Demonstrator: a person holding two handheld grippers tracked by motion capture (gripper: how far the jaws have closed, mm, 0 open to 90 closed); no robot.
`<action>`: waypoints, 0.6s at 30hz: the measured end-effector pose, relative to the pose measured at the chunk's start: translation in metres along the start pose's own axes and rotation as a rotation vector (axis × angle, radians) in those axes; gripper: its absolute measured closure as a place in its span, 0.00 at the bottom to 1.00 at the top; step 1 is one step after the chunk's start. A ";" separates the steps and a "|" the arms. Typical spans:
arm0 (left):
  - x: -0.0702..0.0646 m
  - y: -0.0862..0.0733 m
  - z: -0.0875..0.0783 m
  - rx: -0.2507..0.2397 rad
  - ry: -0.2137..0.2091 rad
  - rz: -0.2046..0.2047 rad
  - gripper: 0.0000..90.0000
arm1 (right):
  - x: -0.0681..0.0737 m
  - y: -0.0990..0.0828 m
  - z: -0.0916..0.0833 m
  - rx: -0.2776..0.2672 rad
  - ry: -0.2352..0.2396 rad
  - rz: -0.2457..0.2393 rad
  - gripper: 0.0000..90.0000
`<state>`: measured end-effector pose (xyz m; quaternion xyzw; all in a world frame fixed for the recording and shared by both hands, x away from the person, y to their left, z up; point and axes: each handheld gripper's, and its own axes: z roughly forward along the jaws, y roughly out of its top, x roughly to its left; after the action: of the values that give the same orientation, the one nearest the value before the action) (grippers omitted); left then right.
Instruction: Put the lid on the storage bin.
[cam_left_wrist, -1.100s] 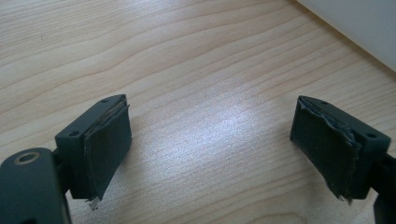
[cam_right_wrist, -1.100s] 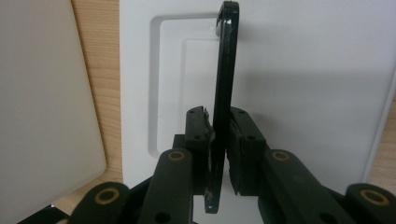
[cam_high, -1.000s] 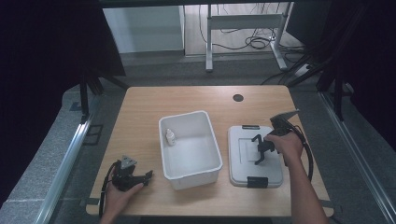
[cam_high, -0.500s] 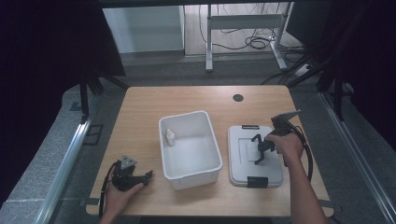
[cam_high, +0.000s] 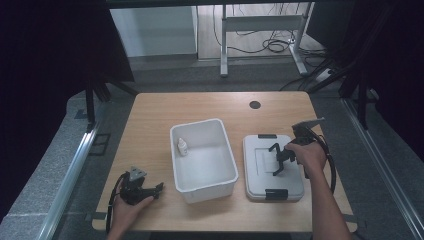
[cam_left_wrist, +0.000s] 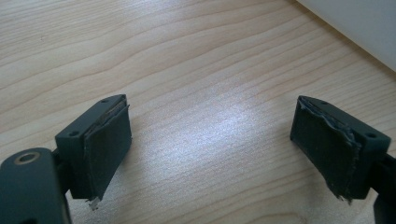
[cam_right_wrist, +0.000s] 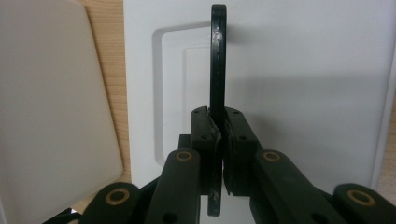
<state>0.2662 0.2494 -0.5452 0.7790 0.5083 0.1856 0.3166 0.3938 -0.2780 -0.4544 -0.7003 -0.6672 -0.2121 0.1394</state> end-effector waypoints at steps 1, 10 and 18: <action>0.000 0.000 0.000 0.000 0.000 0.000 0.14 | 0.001 0.000 -0.003 -0.003 0.006 -0.004 0.94; 0.000 0.000 0.000 0.001 0.000 0.000 0.14 | 0.011 -0.002 -0.020 -0.016 0.007 -0.027 0.94; 0.000 0.000 0.000 0.001 0.000 0.000 0.14 | 0.018 -0.003 -0.039 -0.033 0.039 -0.063 0.94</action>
<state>0.2662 0.2494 -0.5451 0.7791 0.5085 0.1854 0.3163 0.3865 -0.2808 -0.4115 -0.6770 -0.6823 -0.2412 0.1341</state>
